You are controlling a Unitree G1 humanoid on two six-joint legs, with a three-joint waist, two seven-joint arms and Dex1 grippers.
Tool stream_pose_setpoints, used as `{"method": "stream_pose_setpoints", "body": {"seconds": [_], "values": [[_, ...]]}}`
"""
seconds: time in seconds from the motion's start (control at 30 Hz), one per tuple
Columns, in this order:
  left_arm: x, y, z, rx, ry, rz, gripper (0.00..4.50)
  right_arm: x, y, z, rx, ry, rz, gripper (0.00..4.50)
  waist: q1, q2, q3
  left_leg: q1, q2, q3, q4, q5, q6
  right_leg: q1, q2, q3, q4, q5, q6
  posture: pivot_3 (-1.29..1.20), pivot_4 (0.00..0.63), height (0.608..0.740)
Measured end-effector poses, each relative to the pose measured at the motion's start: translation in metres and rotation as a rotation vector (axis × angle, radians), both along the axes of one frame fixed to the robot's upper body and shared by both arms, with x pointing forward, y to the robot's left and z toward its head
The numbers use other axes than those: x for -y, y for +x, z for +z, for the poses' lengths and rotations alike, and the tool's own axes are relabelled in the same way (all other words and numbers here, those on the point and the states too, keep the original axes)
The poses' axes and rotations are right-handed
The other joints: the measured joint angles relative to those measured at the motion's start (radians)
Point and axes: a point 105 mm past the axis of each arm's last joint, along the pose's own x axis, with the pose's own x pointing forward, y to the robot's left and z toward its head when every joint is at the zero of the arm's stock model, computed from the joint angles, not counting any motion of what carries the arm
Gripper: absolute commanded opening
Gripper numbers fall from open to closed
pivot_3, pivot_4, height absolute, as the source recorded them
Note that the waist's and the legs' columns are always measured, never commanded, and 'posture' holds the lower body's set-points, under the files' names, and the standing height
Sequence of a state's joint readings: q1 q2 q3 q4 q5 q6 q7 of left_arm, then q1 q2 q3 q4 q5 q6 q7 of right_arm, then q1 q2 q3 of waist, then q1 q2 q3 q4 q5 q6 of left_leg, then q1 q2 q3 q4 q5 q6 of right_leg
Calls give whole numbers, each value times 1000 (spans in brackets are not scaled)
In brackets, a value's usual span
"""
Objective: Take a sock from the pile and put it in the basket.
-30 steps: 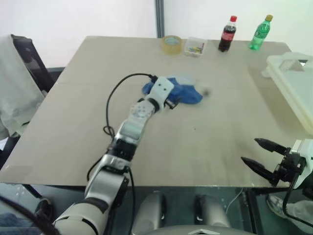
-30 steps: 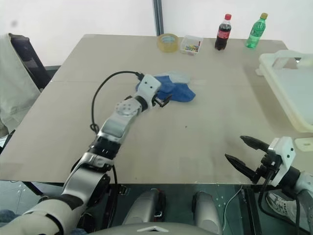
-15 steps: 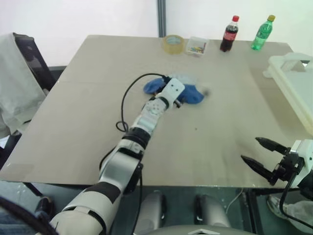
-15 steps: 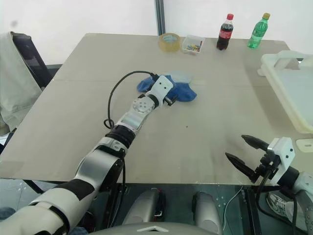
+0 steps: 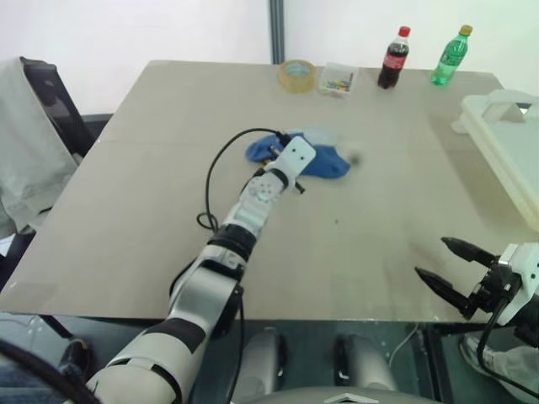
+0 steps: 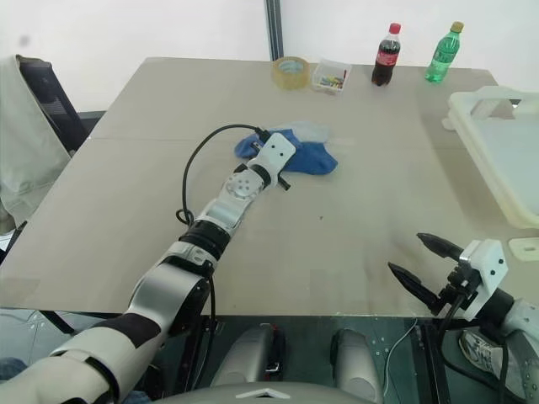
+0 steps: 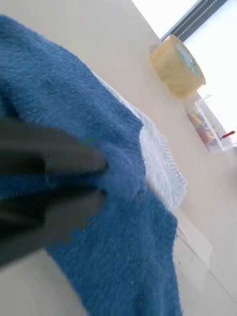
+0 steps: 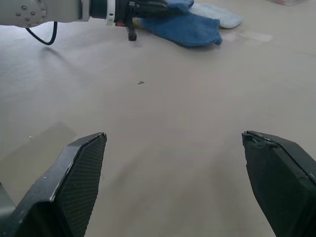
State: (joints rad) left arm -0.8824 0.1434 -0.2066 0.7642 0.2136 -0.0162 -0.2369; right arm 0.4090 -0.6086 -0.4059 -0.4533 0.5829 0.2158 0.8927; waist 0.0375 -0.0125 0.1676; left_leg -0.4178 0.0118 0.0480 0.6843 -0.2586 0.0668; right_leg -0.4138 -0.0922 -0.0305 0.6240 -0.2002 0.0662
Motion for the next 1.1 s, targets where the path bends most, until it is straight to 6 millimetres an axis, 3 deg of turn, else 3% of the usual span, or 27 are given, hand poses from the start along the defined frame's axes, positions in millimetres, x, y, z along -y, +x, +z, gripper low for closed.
{"method": "stream_pose_setpoints", "body": {"seconds": [0.13, 0.23, 0.33, 0.47, 0.57, 0.67, 0.77, 0.9, 1.03, 1.1], "values": [[-3, -6, 3, 10, 1, -12, 35, -1, 0, -2, -2, 0, -1, 4500, 0, 0, 0, 0, 0, 0, 0, 0, 0, 0, 0, 0, 1, 0, 0, 0, 150, 740], [-6, -26, -10, -34, 23, -61, 35, -1, -2, -5, -15, -4, -1, 4500, -2, 1, -1, 1, 1, 0, 0, 0, 0, 0, -1, 0, 1, 0, 0, 0, 150, 740], [-3, -53, -31, -141, 32, -136, 35, -2, -3, -8, -25, -7, -1, 4500, -3, 1, -1, 1, 2, 0, 0, 0, 0, 0, -1, 1, 1, 0, -1, 0, 150, 740], [3, -110, -45, -327, -17, -284, 35, -1, -6, -10, -33, -9, -6, 4500, -4, 2, -1, 2, 4, 0, 0, 0, 0, 0, -1, 1, 2, -2, -5, 0, 150, 740], [5, -138, -49, -458, -30, -367, 35, -1, -6, -11, -34, -11, -10, 4500, -1, 3, -2, 2, 4, 0, 1, 0, -1, 0, -1, 0, 3, -3, -4, 0, 150, 740], [9, -144, -48, -544, -40, -409, 35, -2, -1, -7, -12, -13, -8, 4500, -1, 4, -2, 3, 4, 0, 3, 1, -1, 1, 0, 0, 3, -5, -1, 0, 150, 740], [35, -140, -40, -586, -80, -473, 35, -3, 3, -6, -1, -18, -1, 4500, 4, 4, -2, 2, 2, -1, 4, 1, -1, 2, 0, 1, 2, -5, -1, 0, 150, 740], [83, -143, -31, -634, -168, -559, 1166, -8, 7, -6, 7, -23, 11, 4500, 1, 4, -2, 1, -2, -1, 3, 0, 1, 2, 0, 2, 2, -3, -3, 0, 150, 740], [101, -150, -29, -672, -217, -565, 2954, -11, 10, -13, -37, -20, -11, 4500, -4, 4, -2, 2, -1, -1, 3, 0, 0, 2, 2, 2, 2, -3, -3, 0, 150, 740], [102, -150, -31, -695, -225, -543, 2954, -15, 13, -17, -68, -12, -25, 4500, -8, 4, -2, 2, 0, -2, 3, 0, 0, 1, 3, 2, 3, -3, -3, 0, 150, 740]]}}
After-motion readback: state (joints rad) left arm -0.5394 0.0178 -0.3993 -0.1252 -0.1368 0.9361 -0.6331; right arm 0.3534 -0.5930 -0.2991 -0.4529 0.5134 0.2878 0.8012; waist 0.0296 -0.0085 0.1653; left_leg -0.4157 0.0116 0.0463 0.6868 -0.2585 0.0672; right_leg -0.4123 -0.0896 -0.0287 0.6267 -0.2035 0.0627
